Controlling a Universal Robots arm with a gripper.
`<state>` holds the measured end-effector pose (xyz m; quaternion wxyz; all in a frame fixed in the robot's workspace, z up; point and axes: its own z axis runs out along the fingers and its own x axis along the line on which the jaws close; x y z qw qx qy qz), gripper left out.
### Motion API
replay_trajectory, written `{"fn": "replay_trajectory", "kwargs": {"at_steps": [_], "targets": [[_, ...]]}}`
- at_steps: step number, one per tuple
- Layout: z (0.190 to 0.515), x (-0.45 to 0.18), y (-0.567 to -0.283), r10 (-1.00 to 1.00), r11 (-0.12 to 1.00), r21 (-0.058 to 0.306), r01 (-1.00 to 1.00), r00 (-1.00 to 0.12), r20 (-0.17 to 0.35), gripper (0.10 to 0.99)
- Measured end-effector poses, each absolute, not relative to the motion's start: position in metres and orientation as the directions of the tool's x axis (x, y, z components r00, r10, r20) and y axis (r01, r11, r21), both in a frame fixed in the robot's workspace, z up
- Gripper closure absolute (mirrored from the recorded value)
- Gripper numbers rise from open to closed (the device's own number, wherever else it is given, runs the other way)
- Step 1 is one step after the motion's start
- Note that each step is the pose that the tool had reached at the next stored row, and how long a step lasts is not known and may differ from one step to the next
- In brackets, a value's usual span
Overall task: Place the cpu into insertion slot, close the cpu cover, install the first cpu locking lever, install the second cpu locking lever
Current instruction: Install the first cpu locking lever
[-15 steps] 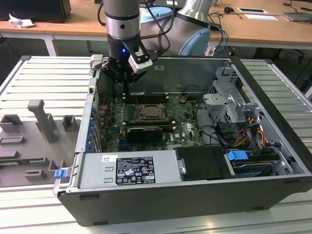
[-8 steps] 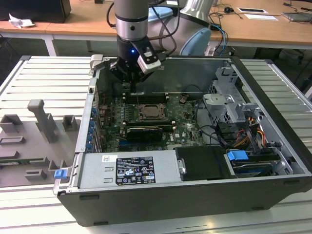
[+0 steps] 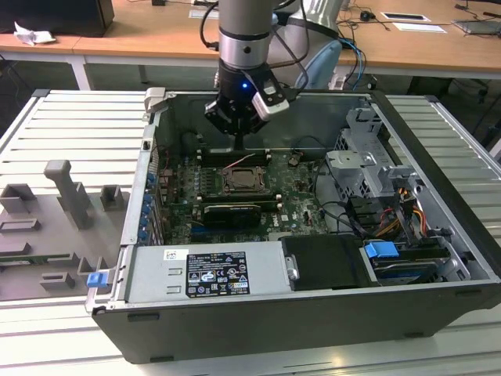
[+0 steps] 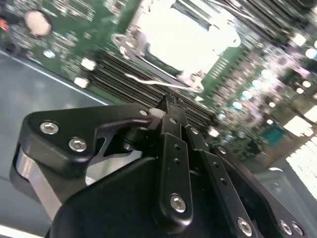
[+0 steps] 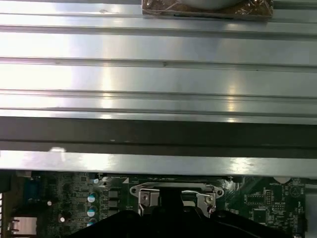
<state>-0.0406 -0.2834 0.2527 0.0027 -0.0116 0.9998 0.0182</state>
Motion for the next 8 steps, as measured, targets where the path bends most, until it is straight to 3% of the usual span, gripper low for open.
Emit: {"fn": "replay_trajectory", "kwargs": {"at_steps": [8], "targets": [[0.240,-0.037,-0.283,-0.037,0.998,0.052,-0.038,-0.999,-0.006,0.980]]}}
